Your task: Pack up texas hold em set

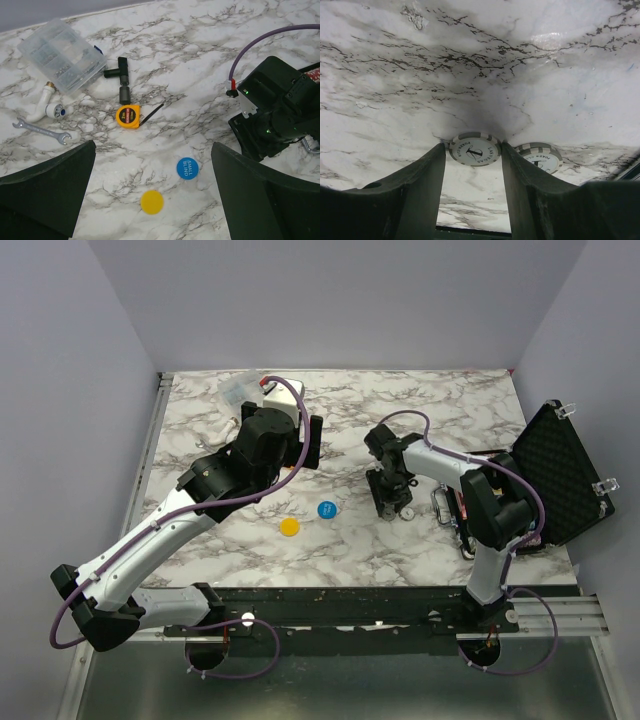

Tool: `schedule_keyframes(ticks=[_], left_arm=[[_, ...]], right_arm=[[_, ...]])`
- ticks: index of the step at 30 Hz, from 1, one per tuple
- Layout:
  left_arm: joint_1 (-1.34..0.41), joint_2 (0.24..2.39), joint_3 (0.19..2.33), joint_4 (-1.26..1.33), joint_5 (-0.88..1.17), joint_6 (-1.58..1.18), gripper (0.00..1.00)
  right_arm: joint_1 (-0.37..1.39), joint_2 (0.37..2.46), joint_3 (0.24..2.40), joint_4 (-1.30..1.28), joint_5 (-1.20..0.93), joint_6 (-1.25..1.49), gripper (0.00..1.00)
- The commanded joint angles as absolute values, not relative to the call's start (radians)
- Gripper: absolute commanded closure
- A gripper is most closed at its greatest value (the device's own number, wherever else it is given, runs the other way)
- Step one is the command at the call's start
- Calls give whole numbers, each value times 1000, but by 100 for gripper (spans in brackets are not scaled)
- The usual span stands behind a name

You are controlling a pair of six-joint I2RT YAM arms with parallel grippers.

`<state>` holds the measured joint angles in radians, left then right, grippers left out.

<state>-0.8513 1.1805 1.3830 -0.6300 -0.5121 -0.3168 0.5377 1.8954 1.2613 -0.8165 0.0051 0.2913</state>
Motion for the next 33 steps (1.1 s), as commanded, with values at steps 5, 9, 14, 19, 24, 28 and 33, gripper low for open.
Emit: schedule_keyframes(ticks=[5, 9, 14, 19, 24, 28, 33], left_arm=[[-854, 1183, 1374, -618, -484, -307, 2], [-854, 1181, 1372, -617, -484, -307, 2], [-854, 1181, 1372, -617, -483, -307, 2], [-854, 1183, 1373, -617, -480, -307, 1], [-854, 1184, 1374, -618, -480, -308, 2], [-854, 1186, 1374, -620, -478, -308, 2], [-854, 1183, 1374, -620, -476, -308, 2]], right_arm=[[548, 1906, 1219, -819, -36, 313, 50], [555, 1926, 1233, -818, -32, 319, 50], [560, 1936, 1236, -820, -27, 326, 54], [572, 1932, 1233, -816, -5, 343, 61], [576, 1901, 1233, -802, -5, 363, 67], [575, 1867, 1241, -799, 22, 376, 74], [575, 1829, 1257, -799, 56, 398, 83]])
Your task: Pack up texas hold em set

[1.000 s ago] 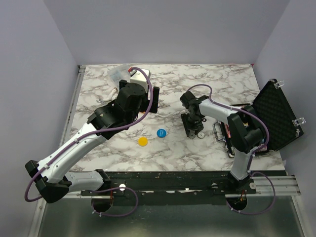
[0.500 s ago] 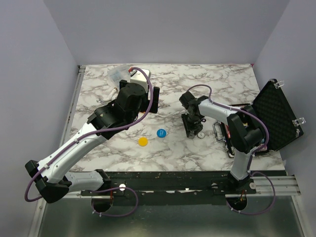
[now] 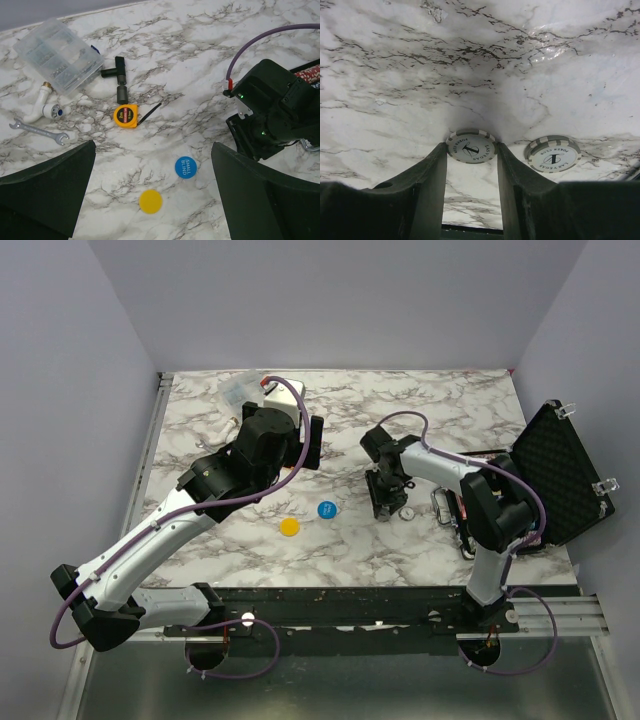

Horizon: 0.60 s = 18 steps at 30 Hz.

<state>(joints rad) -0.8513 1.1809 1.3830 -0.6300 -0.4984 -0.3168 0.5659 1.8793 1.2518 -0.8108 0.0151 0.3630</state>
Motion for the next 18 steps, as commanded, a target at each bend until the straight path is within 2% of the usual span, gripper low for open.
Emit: schedule_keyframes(ticks=[1, 18], left_arm=[[-854, 1183, 1373, -620, -477, -308, 1], [-856, 1175, 1376, -621, -472, -310, 1]], right_arm=[[574, 1823, 1261, -800, 66, 406, 84], [516, 1724, 1222, -861, 237, 446, 86]])
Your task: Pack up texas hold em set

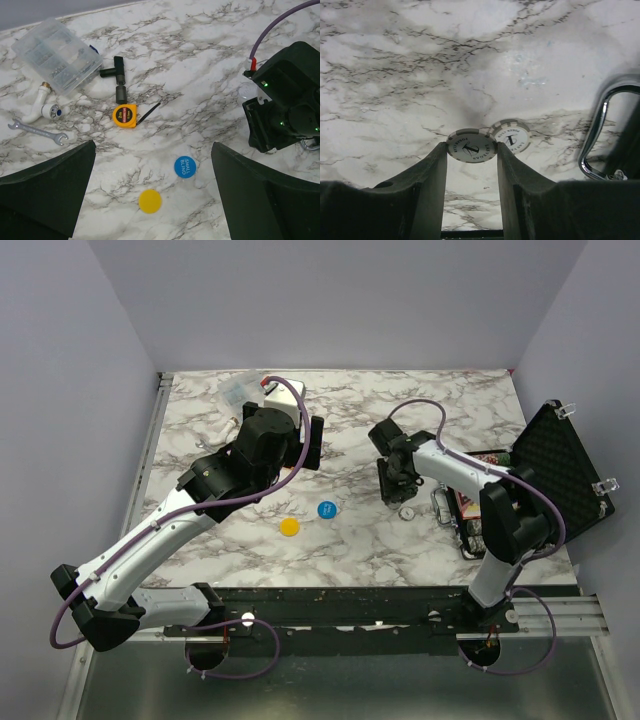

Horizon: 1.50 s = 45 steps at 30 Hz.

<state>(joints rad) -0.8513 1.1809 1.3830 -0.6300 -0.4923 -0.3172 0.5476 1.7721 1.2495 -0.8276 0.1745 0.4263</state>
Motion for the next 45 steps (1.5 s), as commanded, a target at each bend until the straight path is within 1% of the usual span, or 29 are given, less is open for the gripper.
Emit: schedule_keyframes(ticks=[1, 15, 28, 35, 45], left_arm=[[-856, 1175, 1376, -621, -472, -310, 2], [-857, 1176, 1376, -621, -472, -310, 2], [-857, 1177, 1375, -620, -472, -308, 1], [-857, 1178, 1374, -619, -469, -308, 2], [-857, 1184, 1374, -621, -465, -308, 2]], right_arm=[[511, 1721, 1215, -865, 242, 445, 86], [472, 1735, 1163, -840, 239, 434, 84], [471, 1759, 1138, -796, 241, 426, 79], [471, 1776, 1146, -793, 226, 427, 71], [470, 1754, 1137, -821, 222, 433, 70]])
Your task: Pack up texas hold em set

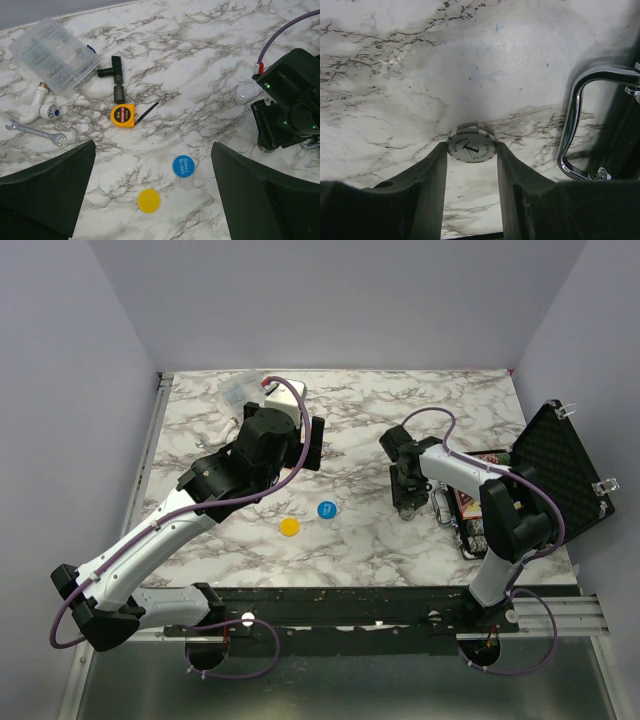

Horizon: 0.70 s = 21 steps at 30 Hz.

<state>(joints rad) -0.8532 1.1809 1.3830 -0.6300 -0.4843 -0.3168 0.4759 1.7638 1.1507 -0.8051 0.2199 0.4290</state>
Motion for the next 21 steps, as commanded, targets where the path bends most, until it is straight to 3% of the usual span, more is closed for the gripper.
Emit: schedule_keyframes(ticks=[1, 6, 10, 14, 21], left_arm=[[-857, 1184, 1375, -621, -465, -308, 2], [-857, 1184, 1374, -620, -459, -310, 2], [-857, 1184, 1374, -619, -459, -308, 2], [-857, 1183, 1374, -620, -452, -311, 2], [-857, 1178, 1370, -616, -453, -310, 1]], right_arm=[[471, 1751, 1134, -820, 221, 435, 70], [470, 1746, 1145, -820, 218, 437, 58], [470, 1750, 1178, -813, 219, 440, 38], [444, 1774, 1240, -782, 206, 459, 25], [368, 1914, 1395, -766, 196, 518, 18]])
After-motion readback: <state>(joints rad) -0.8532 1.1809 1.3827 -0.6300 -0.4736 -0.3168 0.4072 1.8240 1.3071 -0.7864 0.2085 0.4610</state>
